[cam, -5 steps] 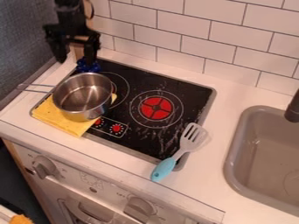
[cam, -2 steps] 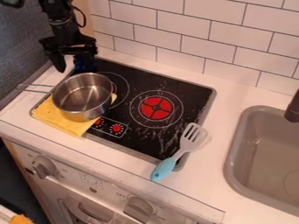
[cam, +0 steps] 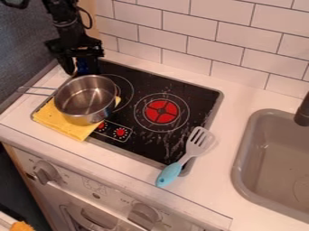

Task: Get the blue object and place it at the left side of the spatula

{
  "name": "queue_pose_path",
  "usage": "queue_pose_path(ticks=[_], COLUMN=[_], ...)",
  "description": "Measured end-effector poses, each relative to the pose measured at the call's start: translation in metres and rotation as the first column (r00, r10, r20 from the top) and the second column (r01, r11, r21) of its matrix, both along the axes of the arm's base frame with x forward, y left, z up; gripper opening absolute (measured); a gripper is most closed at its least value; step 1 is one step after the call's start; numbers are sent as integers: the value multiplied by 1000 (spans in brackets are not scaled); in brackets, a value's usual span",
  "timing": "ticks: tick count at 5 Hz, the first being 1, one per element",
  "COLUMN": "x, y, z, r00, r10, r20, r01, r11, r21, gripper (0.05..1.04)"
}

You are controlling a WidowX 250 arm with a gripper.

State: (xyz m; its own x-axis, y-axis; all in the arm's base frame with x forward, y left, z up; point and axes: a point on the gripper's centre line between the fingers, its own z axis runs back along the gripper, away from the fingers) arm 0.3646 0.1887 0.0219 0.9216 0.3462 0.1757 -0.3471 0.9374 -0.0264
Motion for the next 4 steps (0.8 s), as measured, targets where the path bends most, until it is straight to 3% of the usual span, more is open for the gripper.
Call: queue_pose_path(ticks=[2,3,4], x=[-3,-1,7], y=[-11,-28,-54], z=[-3,18,36], r00=[997,993,981], r10=[-66,-114,-181], r20=[-27,23,70], r01=[66,114,182], r11=[998,994,983], r21=[1,-1,3], gripper=[345,150,58])
